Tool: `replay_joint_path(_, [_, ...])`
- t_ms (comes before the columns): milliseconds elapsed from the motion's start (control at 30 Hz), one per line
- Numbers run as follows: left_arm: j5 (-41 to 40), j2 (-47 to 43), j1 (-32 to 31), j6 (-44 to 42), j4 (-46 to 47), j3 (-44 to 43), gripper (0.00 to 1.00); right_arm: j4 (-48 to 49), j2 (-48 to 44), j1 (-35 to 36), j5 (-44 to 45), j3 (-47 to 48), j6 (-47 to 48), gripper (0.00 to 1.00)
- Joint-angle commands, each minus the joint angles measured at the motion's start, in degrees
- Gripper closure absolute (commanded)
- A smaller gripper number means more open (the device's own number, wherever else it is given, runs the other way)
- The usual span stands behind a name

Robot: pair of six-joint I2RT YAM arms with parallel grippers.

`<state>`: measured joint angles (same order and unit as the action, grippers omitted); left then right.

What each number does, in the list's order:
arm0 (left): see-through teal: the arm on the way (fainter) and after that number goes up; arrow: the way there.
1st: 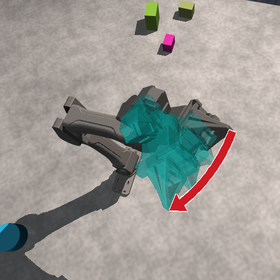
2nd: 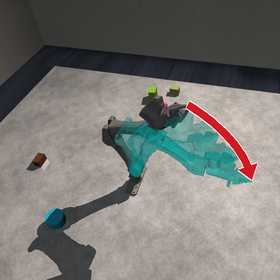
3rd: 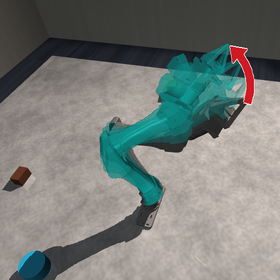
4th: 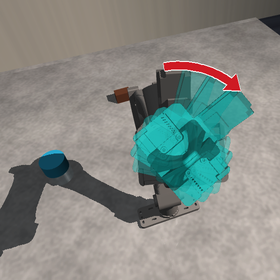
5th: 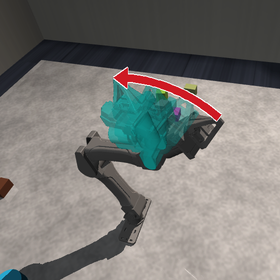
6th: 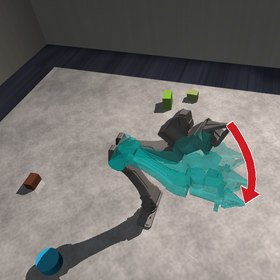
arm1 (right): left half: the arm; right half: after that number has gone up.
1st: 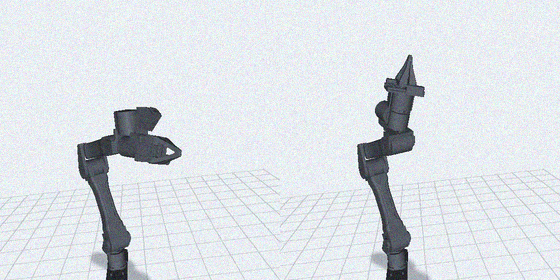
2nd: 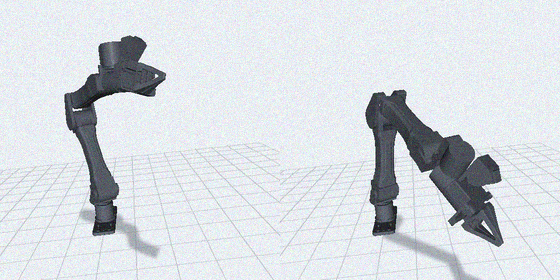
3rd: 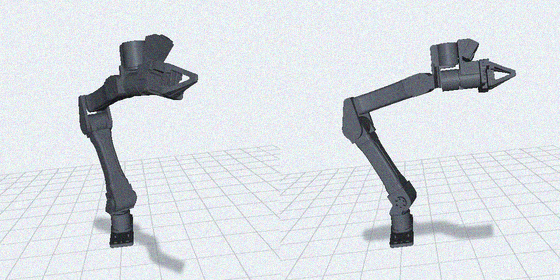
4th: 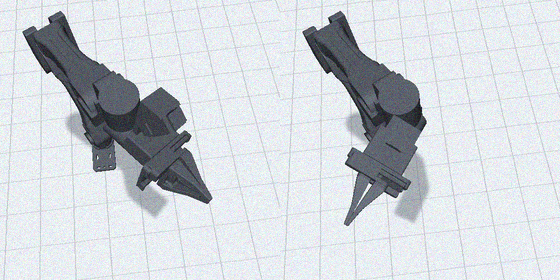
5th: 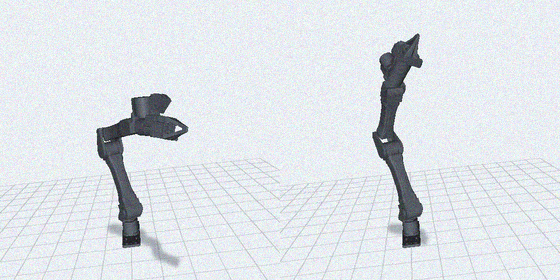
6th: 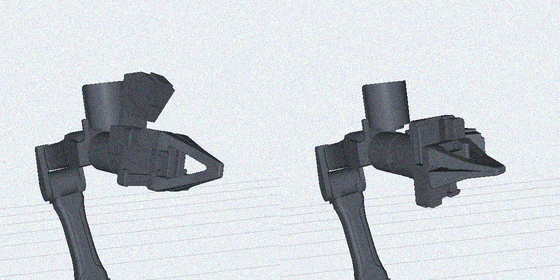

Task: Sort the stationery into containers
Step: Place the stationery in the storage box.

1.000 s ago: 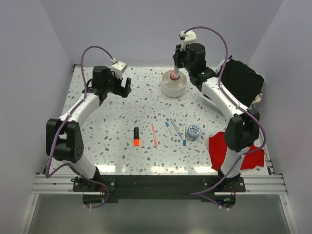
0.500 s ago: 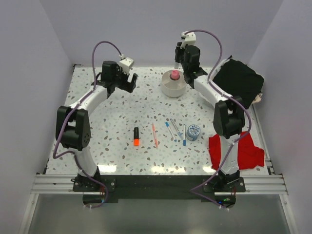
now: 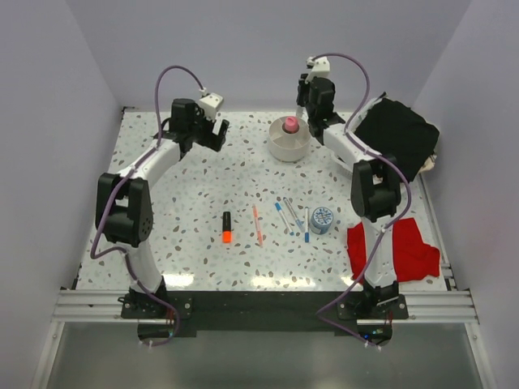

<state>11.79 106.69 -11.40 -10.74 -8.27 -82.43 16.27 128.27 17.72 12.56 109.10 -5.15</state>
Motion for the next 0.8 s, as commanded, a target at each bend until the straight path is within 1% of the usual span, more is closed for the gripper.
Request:
replay_joint_path(0, [-1.24,1.15,-0.47,-1.39,1.15,-3.52,0.0,1.22,1.37,-0.14,1.33,3.4,-0.39,1.0])
replay_joint_path(200, [-1.86,1.85,-0.55,-1.65,1.07,-4.05,0.0,-0.27,2.6,-0.4,1.86,3.93,-1.0,1.0])
replay_joint_path(233, [-1.95,1.76,-0.55,-1.74,0.89,-4.05,0.0,-0.62,2.43,-0.4,1.51,4.02,-1.01,0.86])
replay_joint_path(333, [-2.12,1.94,-0.55,-1.74,0.71,-3.96,0.0,-3.08,2.16,-0.58,-0.16,4.45,-1.27,0.59])
replay_joint_path(433, [-2.12,1.85,-0.55,-1.56,0.89,-3.79,0.0,-4.85,0.68,-0.75,-0.25,3.49,-2.14,0.56])
replay_joint_path(633, [-2.3,0.1,-0.55,-1.21,3.17,-0.89,0.0,-7.12,-3.89,-0.66,-0.43,1.03,-1.89,0.53])
replay_joint_path(733, [-2.74,-1.57,-0.55,-1.91,4.05,1.74,0.0,-8.36,-9.16,-0.66,-0.25,-1.25,0.04,0.51])
replay_joint_path(767, [-2.83,-2.01,-0.47,-2.78,3.88,2.71,0.0,-8.97,-12.31,-0.66,-1.38,-2.21,1.35,0.51])
